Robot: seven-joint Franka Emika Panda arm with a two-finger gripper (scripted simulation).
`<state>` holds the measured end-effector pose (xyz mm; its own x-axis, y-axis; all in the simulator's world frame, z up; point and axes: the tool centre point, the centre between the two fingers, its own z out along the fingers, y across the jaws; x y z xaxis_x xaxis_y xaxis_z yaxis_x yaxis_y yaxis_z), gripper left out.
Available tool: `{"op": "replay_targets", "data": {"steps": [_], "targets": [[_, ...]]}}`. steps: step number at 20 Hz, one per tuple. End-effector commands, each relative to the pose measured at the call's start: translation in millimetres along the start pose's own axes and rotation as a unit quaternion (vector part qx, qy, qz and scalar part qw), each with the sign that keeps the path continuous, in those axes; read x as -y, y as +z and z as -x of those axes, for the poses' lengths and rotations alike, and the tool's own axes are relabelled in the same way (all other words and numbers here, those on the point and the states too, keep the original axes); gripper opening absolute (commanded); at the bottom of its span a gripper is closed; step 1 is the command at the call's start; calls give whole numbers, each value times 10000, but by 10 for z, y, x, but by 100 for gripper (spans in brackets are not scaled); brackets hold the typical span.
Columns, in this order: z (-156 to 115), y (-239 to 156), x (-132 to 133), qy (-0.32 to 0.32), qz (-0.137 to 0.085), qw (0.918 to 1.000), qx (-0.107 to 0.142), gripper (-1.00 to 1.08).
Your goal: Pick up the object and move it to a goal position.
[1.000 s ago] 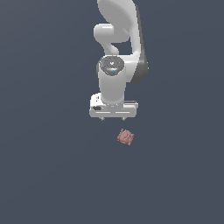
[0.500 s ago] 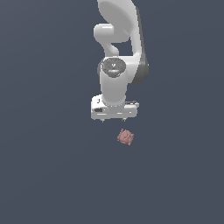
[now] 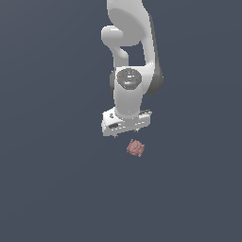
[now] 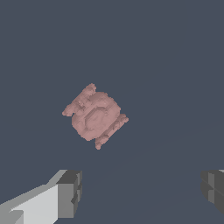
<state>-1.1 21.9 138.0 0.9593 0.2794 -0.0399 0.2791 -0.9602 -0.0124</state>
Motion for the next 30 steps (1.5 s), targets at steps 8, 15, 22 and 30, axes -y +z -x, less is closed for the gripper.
{"op": "replay_targets", "data": {"steps": [8, 15, 22, 30], "targets": [[-161, 198, 164, -1558, 67, 9878, -48, 100], [-275, 339, 296, -2665, 102, 9637, -95, 100], [-353, 435, 395, -3428, 123, 9392, -136, 100], [-392, 483, 448, -3806, 133, 9245, -159, 100]]}}
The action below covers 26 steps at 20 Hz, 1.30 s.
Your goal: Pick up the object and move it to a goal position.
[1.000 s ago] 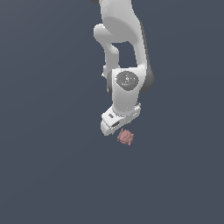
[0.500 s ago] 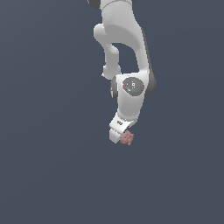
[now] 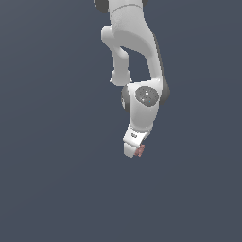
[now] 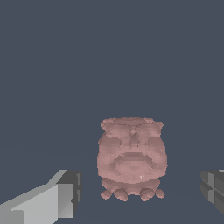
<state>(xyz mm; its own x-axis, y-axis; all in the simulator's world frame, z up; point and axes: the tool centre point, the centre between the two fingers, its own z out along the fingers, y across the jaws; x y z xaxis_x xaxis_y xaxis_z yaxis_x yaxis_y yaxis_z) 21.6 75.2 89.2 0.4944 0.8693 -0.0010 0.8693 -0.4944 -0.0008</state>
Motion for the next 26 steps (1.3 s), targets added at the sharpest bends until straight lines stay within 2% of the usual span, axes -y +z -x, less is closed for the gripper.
{"op": "replay_targets", "data": {"steps": [1, 6, 15, 20, 21, 26], "targets": [[-10, 6, 1, -66, 4, 10000, -5, 100], [-5, 40, 0, -44, 2, 10000, -3, 100], [-3, 443, 12, -69, 3, 10000, -4, 100], [-12, 508, 3, -73, 4, 10000, -5, 100], [-12, 508, 3, -73, 4, 10000, -5, -100], [-12, 508, 3, -73, 4, 10000, -5, -100]]}}
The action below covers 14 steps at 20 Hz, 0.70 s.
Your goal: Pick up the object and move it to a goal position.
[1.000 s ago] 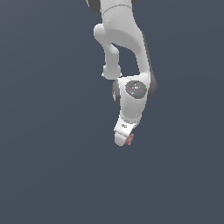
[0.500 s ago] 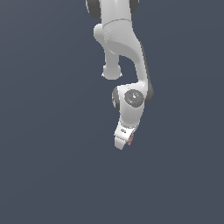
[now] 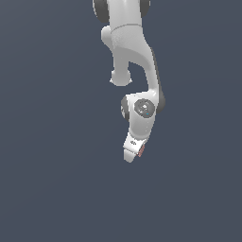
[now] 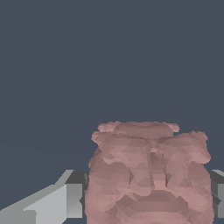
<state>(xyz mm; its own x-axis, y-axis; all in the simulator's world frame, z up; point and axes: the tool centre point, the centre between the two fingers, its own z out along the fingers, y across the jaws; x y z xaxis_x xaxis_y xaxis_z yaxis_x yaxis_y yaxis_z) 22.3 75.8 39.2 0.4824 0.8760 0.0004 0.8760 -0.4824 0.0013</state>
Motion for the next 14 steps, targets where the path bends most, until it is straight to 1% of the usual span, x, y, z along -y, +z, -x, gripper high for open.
{"op": "replay_targets", "data": {"steps": [1, 8, 14], "targets": [[-2, 8, 7, -4, -7, 10000, 2, -100], [17, -23, -8, -1, 0, 10000, -1, -100], [167, -219, -82, -1, 0, 10000, -1, -100]]}}
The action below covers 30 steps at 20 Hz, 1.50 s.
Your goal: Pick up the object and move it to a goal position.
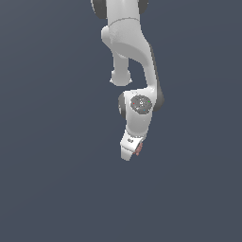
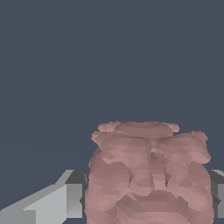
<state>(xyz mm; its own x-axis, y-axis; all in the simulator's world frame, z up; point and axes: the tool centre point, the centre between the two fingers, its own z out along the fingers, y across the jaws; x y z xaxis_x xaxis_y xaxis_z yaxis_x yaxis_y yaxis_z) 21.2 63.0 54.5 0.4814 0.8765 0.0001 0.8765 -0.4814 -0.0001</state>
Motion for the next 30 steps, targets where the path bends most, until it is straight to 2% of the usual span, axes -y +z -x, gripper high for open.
{"op": "replay_targets", "data": {"steps": [1, 7, 30], "targets": [[90, -120, -50, 5, 7, 10000, -2, -100], [428, -570, -218, 3, 7, 10000, -1, -100], [2018, -2749, -1080, -4, -2, 10000, -11, -100]]}}
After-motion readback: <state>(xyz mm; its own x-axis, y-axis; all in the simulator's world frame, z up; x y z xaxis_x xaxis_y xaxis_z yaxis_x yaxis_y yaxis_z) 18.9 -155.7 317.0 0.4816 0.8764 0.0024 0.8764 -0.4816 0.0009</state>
